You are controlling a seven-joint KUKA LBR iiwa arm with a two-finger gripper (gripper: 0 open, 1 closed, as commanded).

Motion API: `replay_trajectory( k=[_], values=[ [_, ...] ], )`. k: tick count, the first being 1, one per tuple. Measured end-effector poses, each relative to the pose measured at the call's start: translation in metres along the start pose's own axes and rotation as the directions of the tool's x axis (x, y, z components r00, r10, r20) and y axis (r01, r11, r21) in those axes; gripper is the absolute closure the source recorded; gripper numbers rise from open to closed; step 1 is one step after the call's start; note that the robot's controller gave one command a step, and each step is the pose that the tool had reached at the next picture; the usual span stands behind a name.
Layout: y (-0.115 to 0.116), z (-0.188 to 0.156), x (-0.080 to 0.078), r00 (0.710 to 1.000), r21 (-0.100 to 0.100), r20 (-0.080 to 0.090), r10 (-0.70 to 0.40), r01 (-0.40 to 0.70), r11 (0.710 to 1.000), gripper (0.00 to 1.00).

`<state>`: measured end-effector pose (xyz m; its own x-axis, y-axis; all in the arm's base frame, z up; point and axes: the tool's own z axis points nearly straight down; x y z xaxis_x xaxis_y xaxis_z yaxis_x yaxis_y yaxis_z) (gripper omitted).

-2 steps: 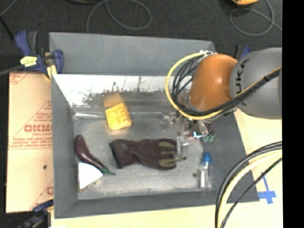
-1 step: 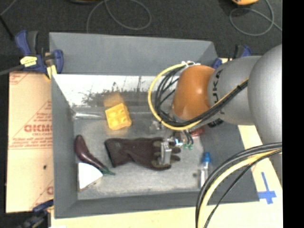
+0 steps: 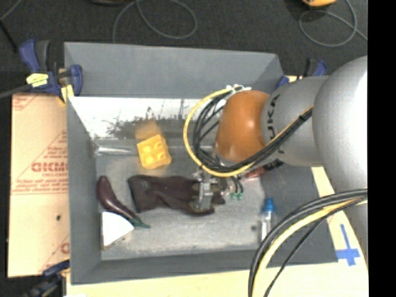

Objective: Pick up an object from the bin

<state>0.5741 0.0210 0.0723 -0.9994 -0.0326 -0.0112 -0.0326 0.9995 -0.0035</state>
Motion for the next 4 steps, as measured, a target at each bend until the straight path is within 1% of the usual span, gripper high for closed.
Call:
replay_trajectory(
  k=[2,3,4],
  values=[
    [0.000,-0.002,0.000,1.000,0.000,0.001,-0.001,0.001,1.000,1.00],
    [0.000,-0.010,0.001,1.000,0.000,-0.003,-0.002,0.002,1.000,1.00],
    [0.000,-0.028,0.001,1.000,0.000,-0.003,-0.003,0.003,1.000,1.00]
  ],
)
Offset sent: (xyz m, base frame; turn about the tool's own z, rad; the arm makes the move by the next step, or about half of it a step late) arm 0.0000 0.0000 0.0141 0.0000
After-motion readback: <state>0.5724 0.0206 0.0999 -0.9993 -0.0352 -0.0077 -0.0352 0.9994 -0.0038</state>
